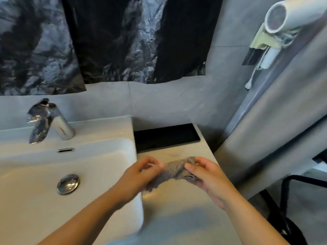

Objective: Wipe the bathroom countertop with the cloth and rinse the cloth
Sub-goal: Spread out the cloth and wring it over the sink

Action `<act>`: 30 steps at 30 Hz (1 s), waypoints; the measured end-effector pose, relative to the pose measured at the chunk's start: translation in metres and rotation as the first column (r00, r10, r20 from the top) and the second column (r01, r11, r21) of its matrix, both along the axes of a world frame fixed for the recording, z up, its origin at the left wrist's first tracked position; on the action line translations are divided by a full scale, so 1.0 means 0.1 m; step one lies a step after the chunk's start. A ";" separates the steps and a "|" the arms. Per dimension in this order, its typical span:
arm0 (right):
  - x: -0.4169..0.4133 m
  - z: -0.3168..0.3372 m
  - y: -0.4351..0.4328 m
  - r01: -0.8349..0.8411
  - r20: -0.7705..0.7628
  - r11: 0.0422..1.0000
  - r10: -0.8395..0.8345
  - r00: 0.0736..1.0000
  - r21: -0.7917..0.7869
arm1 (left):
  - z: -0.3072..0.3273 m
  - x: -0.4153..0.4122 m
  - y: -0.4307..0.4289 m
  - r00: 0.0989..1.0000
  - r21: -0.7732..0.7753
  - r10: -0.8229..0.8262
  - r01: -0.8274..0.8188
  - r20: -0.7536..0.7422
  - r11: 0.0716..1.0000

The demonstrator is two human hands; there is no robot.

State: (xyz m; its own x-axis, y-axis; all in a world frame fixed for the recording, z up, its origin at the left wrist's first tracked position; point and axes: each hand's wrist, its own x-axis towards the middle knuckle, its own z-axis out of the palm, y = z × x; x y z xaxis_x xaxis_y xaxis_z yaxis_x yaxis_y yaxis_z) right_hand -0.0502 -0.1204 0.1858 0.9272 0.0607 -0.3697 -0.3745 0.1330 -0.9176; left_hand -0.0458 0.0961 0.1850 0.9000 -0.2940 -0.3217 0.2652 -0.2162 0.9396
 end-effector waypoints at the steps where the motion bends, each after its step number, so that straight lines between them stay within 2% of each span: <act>1: 0.07 -0.01 -0.14 0.016 0.019 1.000 -0.015 1.000 -0.026 | -0.04 0.05 -0.13 0.997 0.100 -0.023 0.016 0.071 0.995; 3: 0.19 -0.03 -0.37 0.006 0.050 0.996 -0.002 0.999 -0.084 | -0.11 0.12 -0.39 0.974 0.301 -0.065 -0.004 0.219 0.954; 5: 0.30 -0.04 -0.55 -0.030 0.087 0.993 0.040 0.995 -0.113 | -0.14 0.20 -0.60 0.965 0.293 -0.050 -0.029 0.258 0.956; 8: 0.50 -0.05 -0.81 -0.104 0.126 0.985 0.121 0.985 -0.137 | -0.14 0.38 -0.74 0.988 0.133 0.006 -0.026 0.153 0.991; 11: 0.74 -0.10 -1.01 -0.191 0.163 0.962 0.224 0.961 -0.197 | -0.16 0.58 -0.81 0.997 0.040 -0.020 0.017 0.068 0.999; 14: 1.01 -0.22 -1.11 -0.170 0.187 0.958 0.216 0.958 -0.232 | -0.24 0.82 -0.92 0.991 -0.096 0.041 -0.053 -0.124 0.994; 16: 1.19 -0.38 -1.12 -0.126 0.169 0.968 0.165 0.972 -0.217 | -0.34 1.03 -0.98 0.985 -0.058 0.085 -0.095 -0.151 0.994; 20: 1.59 -0.80 -1.09 0.005 0.054 0.982 0.006 0.999 -0.187 | -0.61 1.51 -1.08 0.975 0.237 0.199 -0.171 -0.098 0.956; 21: 1.63 -0.86 -1.06 0.033 0.033 0.985 -0.028 0.999 -0.171 | -0.66 1.57 -1.10 0.955 0.228 0.259 -0.221 -0.148 0.948; 23: 1.87 -1.09 -1.01 0.056 -0.002 0.989 -0.057 0.998 -0.133 | -0.80 1.79 -1.16 0.866 0.131 0.366 -0.342 -0.340 0.930; 25: 2.13 -1.28 -0.96 0.040 -0.040 0.993 -0.044 0.998 -0.113 | -0.99 2.02 -1.21 0.795 0.077 0.437 -0.449 -0.421 0.890; 27: 2.37 -1.45 -0.92 0.034 -0.057 0.989 -0.042 0.997 -0.143 | -1.20 2.24 -1.23 0.785 0.124 0.508 -0.499 -0.354 0.858; 30: 2.66 -1.66 -0.89 0.068 0.016 0.947 -0.066 0.998 -0.313 | -1.43 2.48 -1.24 0.819 0.273 0.551 -0.500 -0.160 0.822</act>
